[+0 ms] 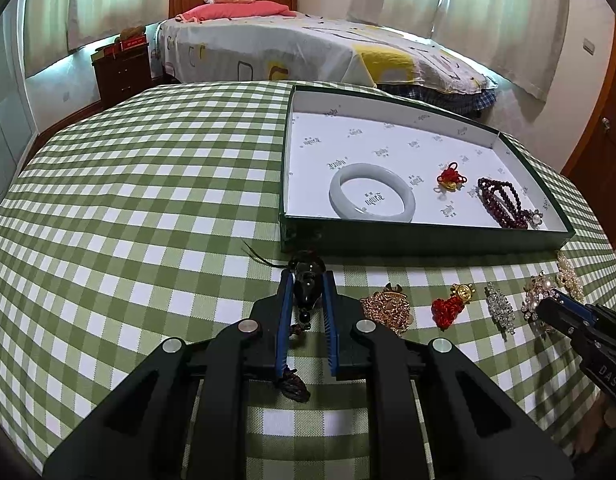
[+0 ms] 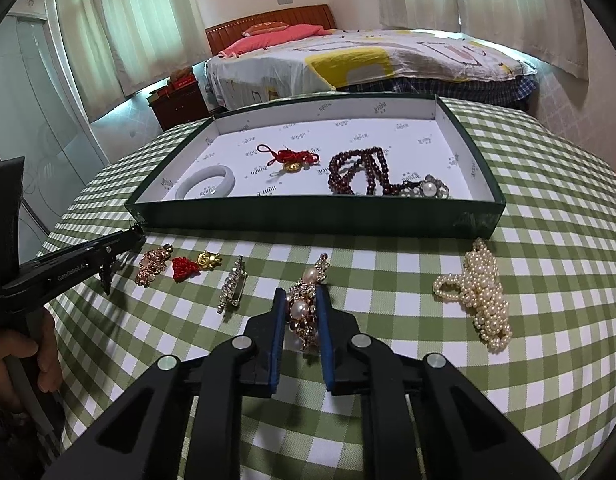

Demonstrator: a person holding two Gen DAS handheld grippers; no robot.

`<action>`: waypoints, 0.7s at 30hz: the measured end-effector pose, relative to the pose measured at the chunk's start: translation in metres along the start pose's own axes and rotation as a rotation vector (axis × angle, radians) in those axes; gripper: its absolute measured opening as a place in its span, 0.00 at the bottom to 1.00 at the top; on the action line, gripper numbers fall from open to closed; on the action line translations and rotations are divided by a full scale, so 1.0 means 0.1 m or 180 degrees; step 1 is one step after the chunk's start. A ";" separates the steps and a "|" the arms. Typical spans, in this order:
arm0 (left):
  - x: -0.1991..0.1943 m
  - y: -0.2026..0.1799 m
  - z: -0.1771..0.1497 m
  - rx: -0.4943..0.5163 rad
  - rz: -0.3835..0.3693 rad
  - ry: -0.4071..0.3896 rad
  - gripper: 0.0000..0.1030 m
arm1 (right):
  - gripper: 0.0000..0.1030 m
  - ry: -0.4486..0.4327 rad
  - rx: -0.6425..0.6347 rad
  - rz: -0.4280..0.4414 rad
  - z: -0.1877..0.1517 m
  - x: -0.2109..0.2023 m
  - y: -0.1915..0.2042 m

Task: Organize jewelry
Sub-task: 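Carry the pearl brooch and black pendant into the box and open both tools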

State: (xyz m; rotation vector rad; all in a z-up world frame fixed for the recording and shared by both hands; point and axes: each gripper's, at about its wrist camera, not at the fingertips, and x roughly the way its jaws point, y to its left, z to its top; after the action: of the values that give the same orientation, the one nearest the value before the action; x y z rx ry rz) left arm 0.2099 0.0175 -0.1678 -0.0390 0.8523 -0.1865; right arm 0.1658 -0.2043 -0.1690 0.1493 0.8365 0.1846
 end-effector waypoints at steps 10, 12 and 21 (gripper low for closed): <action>-0.11 -0.04 0.01 0.0024 -0.0036 -0.0153 0.14 | 0.15 -0.0107 -0.0026 -0.0015 0.02 -0.10 0.01; -0.14 -0.05 0.02 0.0026 -0.0041 -0.0175 0.14 | 0.15 -0.0135 -0.0026 -0.0011 0.03 -0.13 0.01; -0.46 -0.10 0.11 0.0017 -0.0110 -0.0400 0.14 | 0.15 -0.0312 -0.0047 0.0015 0.12 -0.35 0.04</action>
State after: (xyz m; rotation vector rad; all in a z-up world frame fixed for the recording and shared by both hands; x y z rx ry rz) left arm 0.1875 0.0153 -0.1254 -0.0598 0.7260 -0.2165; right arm 0.1513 -0.2090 -0.1345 0.1452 0.7371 0.1863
